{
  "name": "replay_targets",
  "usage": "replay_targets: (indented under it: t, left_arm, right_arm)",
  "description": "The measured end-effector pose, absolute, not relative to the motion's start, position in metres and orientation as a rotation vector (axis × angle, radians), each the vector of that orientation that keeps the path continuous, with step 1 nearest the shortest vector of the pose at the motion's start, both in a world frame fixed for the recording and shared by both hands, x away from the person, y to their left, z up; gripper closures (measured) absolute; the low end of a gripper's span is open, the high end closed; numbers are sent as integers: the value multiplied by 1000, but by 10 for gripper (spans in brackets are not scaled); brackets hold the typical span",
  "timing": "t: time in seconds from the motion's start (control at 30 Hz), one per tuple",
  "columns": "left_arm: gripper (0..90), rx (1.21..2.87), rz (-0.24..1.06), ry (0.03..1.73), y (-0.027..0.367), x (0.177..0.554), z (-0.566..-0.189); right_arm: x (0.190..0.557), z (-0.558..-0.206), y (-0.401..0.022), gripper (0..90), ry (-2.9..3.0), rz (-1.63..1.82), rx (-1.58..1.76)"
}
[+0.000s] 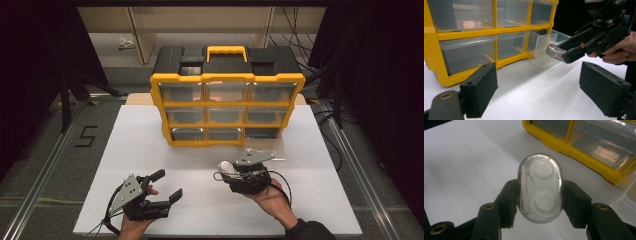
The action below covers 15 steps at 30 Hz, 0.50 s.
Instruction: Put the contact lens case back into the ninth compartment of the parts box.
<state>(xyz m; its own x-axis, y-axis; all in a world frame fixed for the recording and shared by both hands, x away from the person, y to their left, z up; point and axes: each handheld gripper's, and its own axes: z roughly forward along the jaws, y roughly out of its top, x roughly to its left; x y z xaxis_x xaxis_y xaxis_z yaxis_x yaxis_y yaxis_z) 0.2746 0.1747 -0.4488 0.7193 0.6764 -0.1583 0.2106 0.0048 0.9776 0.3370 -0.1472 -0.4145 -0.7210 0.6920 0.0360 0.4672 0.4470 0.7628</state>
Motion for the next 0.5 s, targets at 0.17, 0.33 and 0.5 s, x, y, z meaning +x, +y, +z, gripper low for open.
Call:
replay_targets:
  t: [0.17, 0.33, 0.5]
  left_arm:
    - [146, 1560, 430, 747, 175, 274, -449]
    - [146, 1559, 430, 748, 175, 274, -449]
    - [146, 1560, 430, 747, 175, 274, -449]
  right_arm:
    - [338, -409, -153, 496, 2396, 1170, 1001]
    - [339, -405, -157, 496, 2377, 1186, 1012]
    - [341, -400, -162, 496, 2349, 1206, 1018]
